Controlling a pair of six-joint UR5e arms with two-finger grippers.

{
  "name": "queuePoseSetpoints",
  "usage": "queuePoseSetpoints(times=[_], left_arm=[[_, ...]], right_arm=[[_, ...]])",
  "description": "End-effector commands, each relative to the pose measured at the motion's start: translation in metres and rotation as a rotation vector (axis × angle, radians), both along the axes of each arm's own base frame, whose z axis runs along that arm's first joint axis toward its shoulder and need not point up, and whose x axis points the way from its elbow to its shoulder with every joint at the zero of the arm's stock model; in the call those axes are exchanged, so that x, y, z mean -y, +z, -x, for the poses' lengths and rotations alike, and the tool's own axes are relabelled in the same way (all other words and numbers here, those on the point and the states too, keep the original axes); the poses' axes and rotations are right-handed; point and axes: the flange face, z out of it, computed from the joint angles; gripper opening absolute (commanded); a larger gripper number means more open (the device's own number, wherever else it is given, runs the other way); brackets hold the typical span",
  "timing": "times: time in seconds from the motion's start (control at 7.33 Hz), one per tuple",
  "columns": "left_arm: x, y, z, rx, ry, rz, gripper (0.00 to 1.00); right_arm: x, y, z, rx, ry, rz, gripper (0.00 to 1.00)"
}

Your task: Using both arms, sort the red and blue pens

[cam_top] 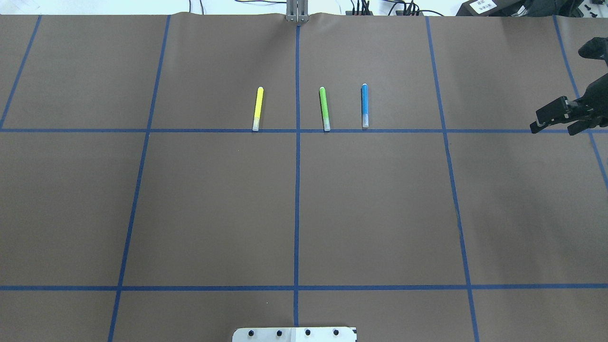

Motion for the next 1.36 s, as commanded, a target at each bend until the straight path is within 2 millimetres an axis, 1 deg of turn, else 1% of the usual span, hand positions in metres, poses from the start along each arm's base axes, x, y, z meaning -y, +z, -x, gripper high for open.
queuePoseSetpoints(times=[0.0,0.27,0.41,0.55,0.68,0.82,0.95,1.09,1.23], left_arm=[[0.073,-0.010,0.014,-0.066,0.072,-0.015,1.00],[0.145,-0.060,0.032,-0.125,0.110,0.044,0.99],[0.191,-0.086,0.044,-0.142,0.120,0.074,0.99],[0.245,-0.104,0.057,-0.158,0.138,0.109,0.99],[0.298,-0.117,0.052,-0.161,0.202,0.129,0.99],[0.349,-0.132,0.038,-0.163,0.267,0.159,0.99],[0.398,-0.153,0.024,-0.164,0.319,0.183,0.99],[0.447,-0.175,-0.002,-0.164,0.388,0.220,0.99],[0.487,-0.197,-0.025,-0.159,0.439,0.247,0.98]], right_arm=[[0.000,0.000,0.000,-0.001,0.000,0.000,1.00],[0.000,0.000,0.001,-0.001,-0.001,0.000,1.00],[0.000,-0.001,0.001,0.000,-0.001,-0.001,1.00],[0.001,-0.002,0.005,-0.001,-0.007,-0.003,1.00],[0.006,-0.014,0.015,-0.009,0.005,-0.013,1.00],[0.012,-0.030,0.036,-0.018,0.025,-0.003,1.00],[0.014,-0.044,0.066,-0.025,0.019,0.002,1.00],[0.042,-0.065,0.104,-0.030,0.046,0.026,0.99],[0.069,-0.086,0.138,-0.023,0.048,0.047,0.99]])
